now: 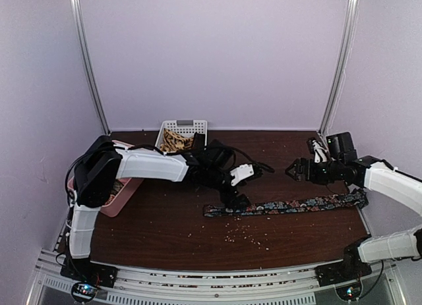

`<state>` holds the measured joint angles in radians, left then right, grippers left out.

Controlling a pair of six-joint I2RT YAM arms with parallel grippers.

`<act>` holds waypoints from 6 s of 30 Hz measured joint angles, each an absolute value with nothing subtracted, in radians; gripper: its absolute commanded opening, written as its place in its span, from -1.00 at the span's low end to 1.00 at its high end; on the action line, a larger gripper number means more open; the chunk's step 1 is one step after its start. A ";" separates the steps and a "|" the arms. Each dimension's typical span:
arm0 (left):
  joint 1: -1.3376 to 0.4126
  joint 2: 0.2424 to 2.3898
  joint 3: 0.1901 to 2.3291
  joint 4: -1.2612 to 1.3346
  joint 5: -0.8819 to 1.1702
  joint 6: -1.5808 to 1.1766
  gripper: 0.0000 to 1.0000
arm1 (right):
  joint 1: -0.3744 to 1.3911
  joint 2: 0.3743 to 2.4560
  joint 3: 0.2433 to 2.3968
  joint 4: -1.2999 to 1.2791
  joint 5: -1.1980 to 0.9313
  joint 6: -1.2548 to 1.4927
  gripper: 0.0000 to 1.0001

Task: Roll the ties
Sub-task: Smooth out the tie at the center of the board, then pick up the tie from the center of the board.

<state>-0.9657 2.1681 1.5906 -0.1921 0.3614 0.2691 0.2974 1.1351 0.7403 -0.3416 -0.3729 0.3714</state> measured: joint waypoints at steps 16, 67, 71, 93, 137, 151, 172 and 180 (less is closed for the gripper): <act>-1.050 2.471 1.937 -0.306 0.345 0.196 0.45 | 0.049 0.992 0.617 -0.218 -0.553 0.516 1.00; -0.715 1.349 0.830 0.144 0.110 -0.234 0.96 | 0.845 1.743 0.817 0.520 -0.772 1.031 0.99; -0.712 1.349 0.830 0.120 0.103 -0.242 0.96 | 0.862 1.836 0.892 0.567 -0.783 1.076 0.99; -0.710 1.349 0.809 0.096 0.107 -0.254 0.96 | 0.871 2.119 1.022 0.731 -0.828 1.203 0.99; -0.944 2.104 1.251 -0.002 0.406 0.249 -0.39 | 0.360 1.300 0.563 0.204 -0.879 0.774 1.00; -0.937 1.974 1.090 0.039 0.376 0.223 0.41 | 0.430 1.348 0.567 0.193 -0.870 0.771 0.74; -0.843 1.743 0.672 0.368 0.307 0.106 0.33 | 0.734 1.766 0.878 0.253 -0.791 0.856 -0.87; -0.837 1.805 0.693 0.394 0.316 0.114 0.31 | 0.735 1.878 0.902 0.188 -0.775 0.797 -0.93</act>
<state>-0.8371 1.8053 0.6930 0.3939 0.3164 0.1143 0.7353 1.8782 0.9020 0.1883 -0.7753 0.7967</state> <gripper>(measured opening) 0.663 0.043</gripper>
